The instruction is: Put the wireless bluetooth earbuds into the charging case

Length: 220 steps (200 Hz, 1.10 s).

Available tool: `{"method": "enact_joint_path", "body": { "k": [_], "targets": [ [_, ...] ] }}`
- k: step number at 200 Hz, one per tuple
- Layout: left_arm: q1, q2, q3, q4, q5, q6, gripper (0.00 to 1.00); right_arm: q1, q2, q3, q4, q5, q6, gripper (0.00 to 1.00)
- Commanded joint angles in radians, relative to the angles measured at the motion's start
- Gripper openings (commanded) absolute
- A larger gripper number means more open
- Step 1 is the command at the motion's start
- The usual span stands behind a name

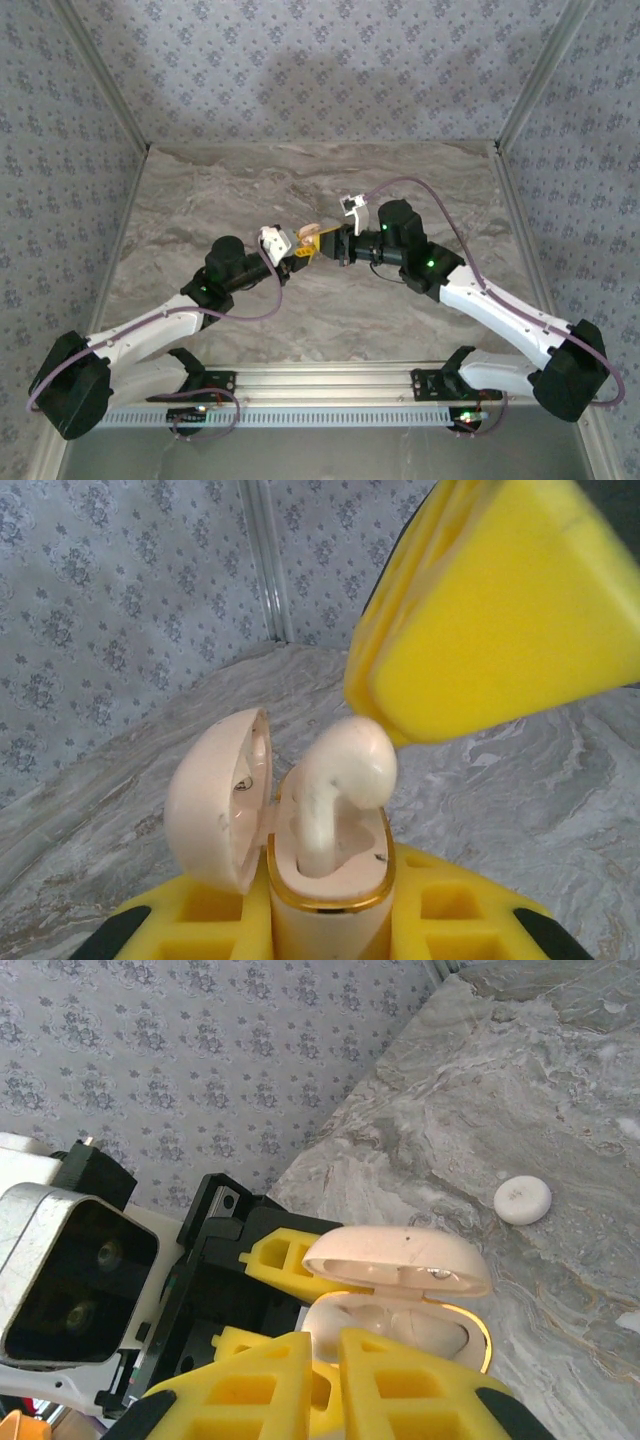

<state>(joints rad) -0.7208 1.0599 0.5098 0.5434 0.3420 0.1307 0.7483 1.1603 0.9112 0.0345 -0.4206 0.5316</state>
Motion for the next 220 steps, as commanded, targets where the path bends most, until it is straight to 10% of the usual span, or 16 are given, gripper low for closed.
{"method": "enact_joint_path", "body": {
  "k": [1, 152, 220],
  "targets": [
    [-0.009, -0.03, 0.021, 0.054, 0.038, 0.008, 0.12, 0.0, 0.019, 0.026, 0.007, -0.014, -0.005, 0.18],
    [-0.008, -0.033, 0.059, -0.021, 0.152, 0.013, 0.12, -0.126, -0.142, 0.067, -0.228, -0.065, -0.154, 0.41],
    [-0.009, -0.024, 0.153, -0.242, 0.311, 0.085, 0.13, -0.181, -0.13, 0.254, -0.596, -0.259, -0.612, 0.61]
  ]
}}
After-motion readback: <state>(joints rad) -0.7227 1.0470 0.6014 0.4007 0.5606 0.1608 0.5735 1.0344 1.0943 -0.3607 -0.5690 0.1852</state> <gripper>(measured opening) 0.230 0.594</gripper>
